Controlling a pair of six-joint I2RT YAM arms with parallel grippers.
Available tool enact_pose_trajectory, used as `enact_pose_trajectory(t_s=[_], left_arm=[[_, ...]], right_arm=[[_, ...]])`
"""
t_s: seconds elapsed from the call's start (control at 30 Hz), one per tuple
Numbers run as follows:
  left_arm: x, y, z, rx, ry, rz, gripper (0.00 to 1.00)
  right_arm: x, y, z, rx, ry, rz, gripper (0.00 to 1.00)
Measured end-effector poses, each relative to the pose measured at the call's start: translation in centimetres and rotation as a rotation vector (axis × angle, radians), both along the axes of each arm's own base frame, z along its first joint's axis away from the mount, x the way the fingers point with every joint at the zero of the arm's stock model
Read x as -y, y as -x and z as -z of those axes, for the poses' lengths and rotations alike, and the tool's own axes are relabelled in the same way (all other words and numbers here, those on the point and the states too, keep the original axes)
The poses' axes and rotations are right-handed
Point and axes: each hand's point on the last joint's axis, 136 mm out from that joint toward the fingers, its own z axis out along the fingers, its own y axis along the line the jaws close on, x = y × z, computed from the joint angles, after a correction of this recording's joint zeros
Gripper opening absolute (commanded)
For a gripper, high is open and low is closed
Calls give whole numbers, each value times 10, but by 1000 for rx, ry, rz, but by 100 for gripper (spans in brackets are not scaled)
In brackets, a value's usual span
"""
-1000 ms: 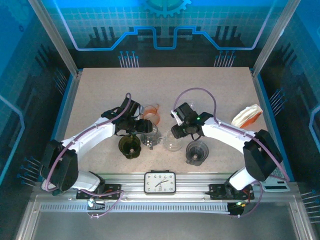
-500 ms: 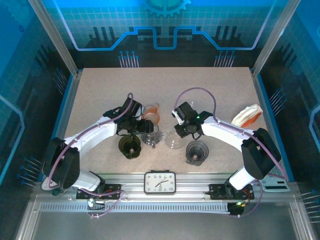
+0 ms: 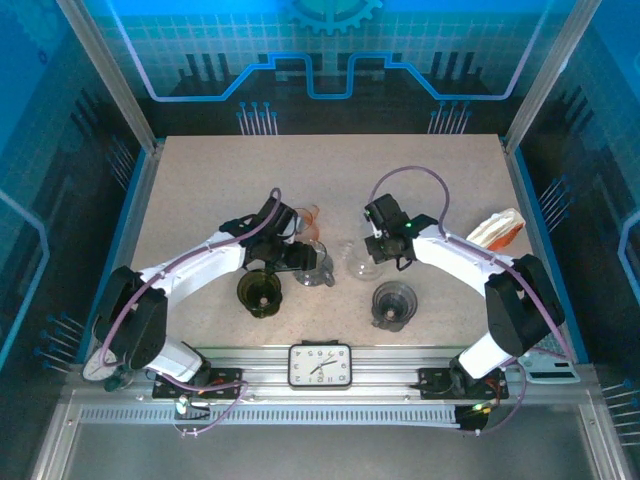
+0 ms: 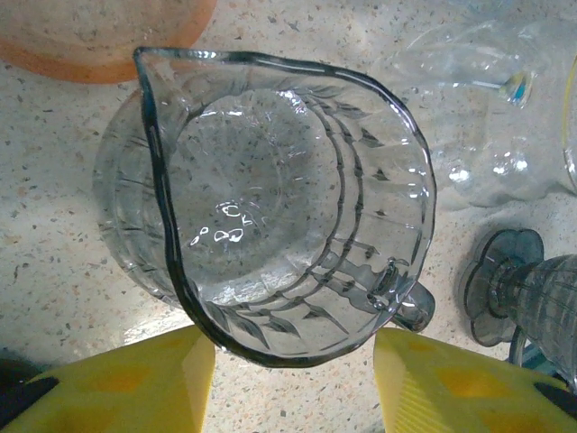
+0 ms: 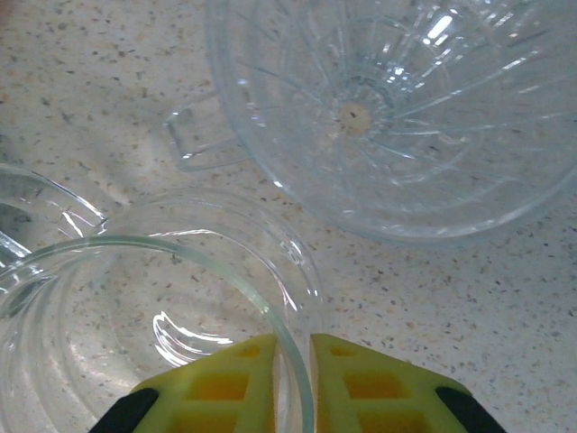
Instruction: Place the coffee filter in the dripper
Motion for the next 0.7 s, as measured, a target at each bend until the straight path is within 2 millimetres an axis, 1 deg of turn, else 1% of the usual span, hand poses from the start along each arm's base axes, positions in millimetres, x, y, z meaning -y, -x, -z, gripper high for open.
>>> enact_pose_trajectory(t_s=[0.03, 0.1, 0.2, 0.27, 0.37, 0.47, 0.57, 0.63, 0.7], left_arm=[[1, 0, 0, -1, 0, 2, 51], [4, 1, 1, -6, 0, 10, 50], [12, 3, 4, -14, 2, 31, 49], [19, 5, 4, -18, 10, 50, 49], [24, 8, 4, -23, 21, 65, 50], [27, 8, 2, -25, 33, 62, 51], [27, 8, -3, -21, 45, 50, 56], [27, 8, -12, -3, 62, 42, 60], [26, 8, -30, 32, 92, 28, 68]], right_arm=[[3, -1, 0, 1, 6, 9, 18], [9, -3, 0, 3, 10, 31, 22], [15, -6, 0, 5, 16, 61, 34], [16, -6, -1, 8, 13, 66, 43], [15, -6, -6, 20, -3, 77, 52], [15, -6, -20, 52, -33, 90, 63], [16, -3, -39, 97, -76, 101, 72], [16, 2, -53, 124, -109, 107, 75], [17, 8, -66, 148, -140, 110, 78]])
